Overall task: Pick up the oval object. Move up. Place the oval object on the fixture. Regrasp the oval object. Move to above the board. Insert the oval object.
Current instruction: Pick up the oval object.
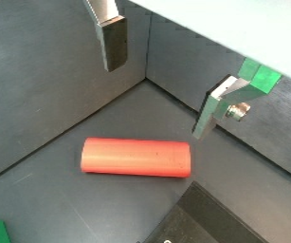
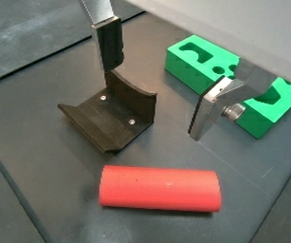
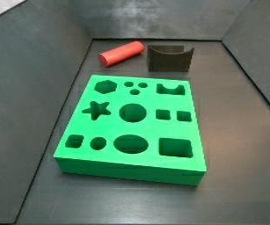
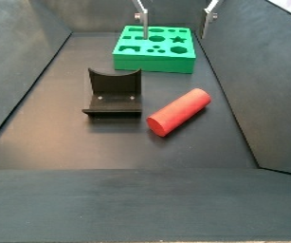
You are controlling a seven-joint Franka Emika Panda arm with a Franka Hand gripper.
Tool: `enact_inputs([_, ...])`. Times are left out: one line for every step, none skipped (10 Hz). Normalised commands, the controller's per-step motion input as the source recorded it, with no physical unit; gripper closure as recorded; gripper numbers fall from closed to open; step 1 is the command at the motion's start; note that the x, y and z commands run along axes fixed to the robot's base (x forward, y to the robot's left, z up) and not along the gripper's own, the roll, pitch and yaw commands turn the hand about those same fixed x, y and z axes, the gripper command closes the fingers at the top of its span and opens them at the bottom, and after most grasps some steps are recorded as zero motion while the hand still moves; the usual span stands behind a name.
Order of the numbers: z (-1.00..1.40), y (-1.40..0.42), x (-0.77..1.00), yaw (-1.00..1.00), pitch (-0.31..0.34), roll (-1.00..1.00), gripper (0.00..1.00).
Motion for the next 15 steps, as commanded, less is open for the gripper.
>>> enact_inputs([-0.01,-0.02,0.01,0.0,0.0,0.0,0.0])
enact_inputs([0.0,0.0,-0.01,0.0,-0.034,0.0,0.0])
enact_inputs([-0.09,0.0,-0.15,0.0,-0.104,0.0,0.0])
enact_inputs([-0.62,0.0,0.11,-0.03,0.0,0.01,0.0])
enact_inputs([-0.94,0.08,0.2,-0.18,0.0,0.0,0.0])
enact_inputs([-0.87,0.12,0.25,-0.25,0.0,-0.01,0.0])
enact_inputs([-0.87,0.17,0.22,-0.49,0.0,0.0,0.0])
enact_inputs([-0.77,0.23,0.3,-0.65,-0.013,-0.03,0.0])
enact_inputs([-0.67,0.21,0.34,-0.73,0.0,0.0,0.0])
enact_inputs([-0.65,0.17,0.23,-0.82,0.0,0.0,0.0])
enact_inputs([-0.54,0.13,0.03,-0.87,0.0,0.0,0.0])
enact_inputs([-0.51,0.01,0.0,-0.97,0.01,0.0,0.0])
enact_inputs([-0.48,0.0,0.0,-1.0,0.019,0.0,0.0])
enact_inputs([-0.36,0.0,0.0,-0.97,0.044,0.03,0.0])
enact_inputs([-0.2,0.03,0.0,-0.89,0.083,0.05,0.0])
